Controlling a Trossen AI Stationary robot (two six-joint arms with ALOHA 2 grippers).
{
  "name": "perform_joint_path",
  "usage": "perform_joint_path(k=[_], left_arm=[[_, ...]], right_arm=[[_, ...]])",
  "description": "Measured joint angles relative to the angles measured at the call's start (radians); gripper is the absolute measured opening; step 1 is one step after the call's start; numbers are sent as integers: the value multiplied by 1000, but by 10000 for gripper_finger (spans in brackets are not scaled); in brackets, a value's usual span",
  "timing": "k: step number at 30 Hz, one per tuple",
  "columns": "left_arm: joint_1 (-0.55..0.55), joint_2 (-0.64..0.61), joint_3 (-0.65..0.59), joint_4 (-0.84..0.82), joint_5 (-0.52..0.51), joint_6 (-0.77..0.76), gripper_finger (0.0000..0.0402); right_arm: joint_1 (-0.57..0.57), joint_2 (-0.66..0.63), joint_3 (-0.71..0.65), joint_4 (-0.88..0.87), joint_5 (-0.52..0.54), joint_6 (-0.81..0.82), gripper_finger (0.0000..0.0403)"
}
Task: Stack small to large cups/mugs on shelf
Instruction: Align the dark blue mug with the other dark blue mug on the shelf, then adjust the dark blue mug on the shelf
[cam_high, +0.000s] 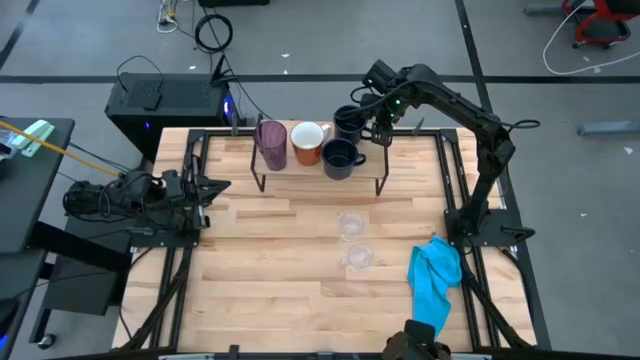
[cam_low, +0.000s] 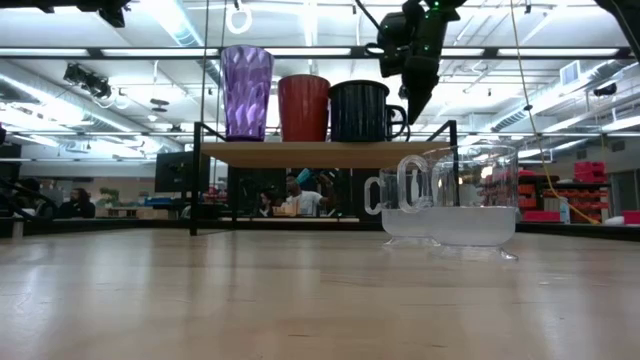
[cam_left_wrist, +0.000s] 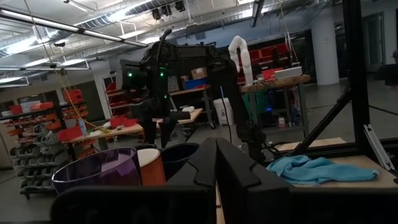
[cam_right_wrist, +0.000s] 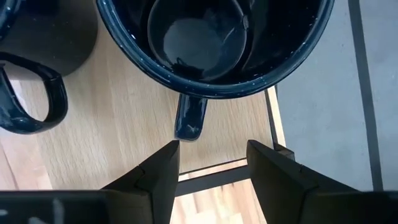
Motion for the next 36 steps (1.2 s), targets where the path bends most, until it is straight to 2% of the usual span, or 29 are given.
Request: perform_joint_path(k=[5, 15, 25, 30, 36], left_arm=[[0, 0, 0, 0, 0, 0, 25], [0, 0, 0, 0, 0, 0, 8], [0, 0, 0, 0, 0, -1, 23], [0, 0, 0, 0, 0, -1, 10], [0, 0, 0, 0, 0, 0, 15]], right_arm=[[-5, 0, 0, 35, 1, -11, 193], [-2, 0, 0, 65, 0, -19, 193], [2, -2, 3, 67, 19, -11, 193], [39, -8, 97, -16, 37, 61, 193], [160, -12, 234, -121, 18, 130, 193]])
